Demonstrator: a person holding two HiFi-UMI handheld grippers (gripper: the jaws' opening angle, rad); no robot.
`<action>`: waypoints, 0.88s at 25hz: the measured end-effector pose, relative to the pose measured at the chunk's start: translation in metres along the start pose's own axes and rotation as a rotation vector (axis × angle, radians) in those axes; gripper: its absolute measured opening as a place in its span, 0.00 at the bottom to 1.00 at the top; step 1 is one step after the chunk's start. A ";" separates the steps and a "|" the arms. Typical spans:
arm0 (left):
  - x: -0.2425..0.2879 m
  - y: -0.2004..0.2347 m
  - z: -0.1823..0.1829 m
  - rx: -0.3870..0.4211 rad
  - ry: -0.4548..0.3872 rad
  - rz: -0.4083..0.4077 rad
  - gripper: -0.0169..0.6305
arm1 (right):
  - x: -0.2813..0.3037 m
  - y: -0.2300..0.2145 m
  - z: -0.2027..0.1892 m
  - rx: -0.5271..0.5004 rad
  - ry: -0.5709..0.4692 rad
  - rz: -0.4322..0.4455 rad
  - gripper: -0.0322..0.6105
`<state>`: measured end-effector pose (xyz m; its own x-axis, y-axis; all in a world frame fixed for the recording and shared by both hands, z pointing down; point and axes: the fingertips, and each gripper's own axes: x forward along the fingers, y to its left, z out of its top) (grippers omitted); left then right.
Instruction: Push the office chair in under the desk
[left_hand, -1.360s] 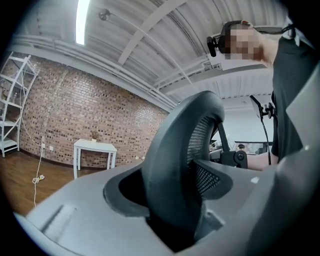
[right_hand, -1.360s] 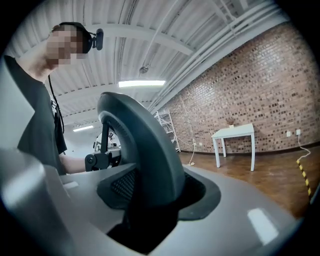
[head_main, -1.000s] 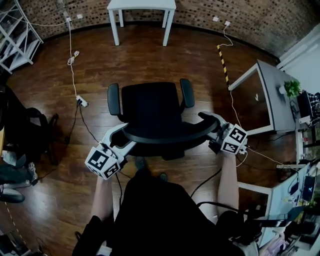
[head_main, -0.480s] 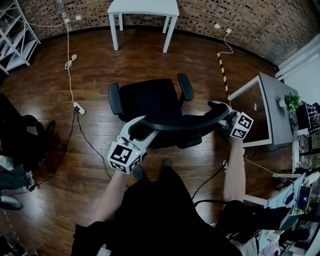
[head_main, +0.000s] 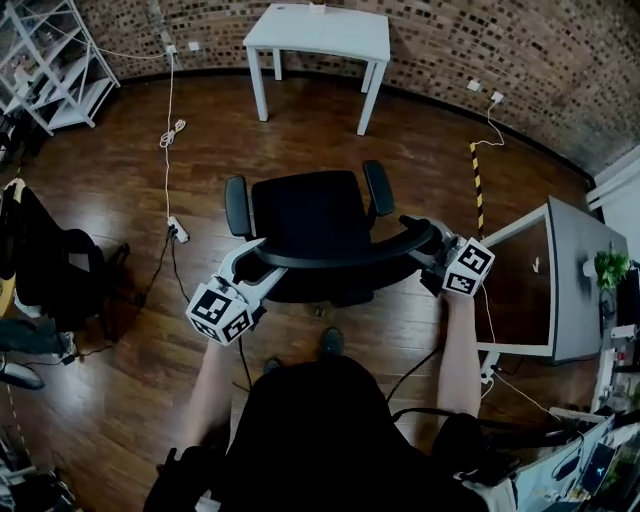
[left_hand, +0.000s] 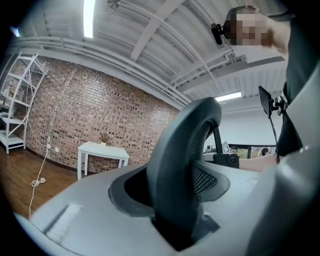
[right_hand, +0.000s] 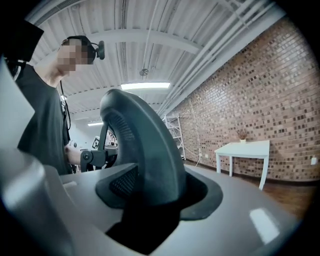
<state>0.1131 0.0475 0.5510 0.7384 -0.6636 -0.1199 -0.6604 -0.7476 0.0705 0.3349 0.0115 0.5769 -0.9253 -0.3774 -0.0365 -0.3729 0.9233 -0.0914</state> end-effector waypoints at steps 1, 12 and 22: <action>0.011 0.003 0.002 0.004 0.001 0.014 0.54 | 0.000 -0.012 0.005 0.004 0.000 0.011 0.42; 0.068 0.076 0.017 -0.015 0.024 0.063 0.55 | 0.049 -0.101 0.031 0.025 0.013 0.041 0.42; 0.069 0.147 0.027 -0.004 0.012 0.040 0.55 | 0.107 -0.130 0.023 0.021 0.011 0.010 0.42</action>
<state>0.0636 -0.1072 0.5268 0.7130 -0.6932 -0.1049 -0.6889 -0.7205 0.0789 0.2856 -0.1508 0.5619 -0.9297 -0.3673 -0.0267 -0.3623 0.9253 -0.1124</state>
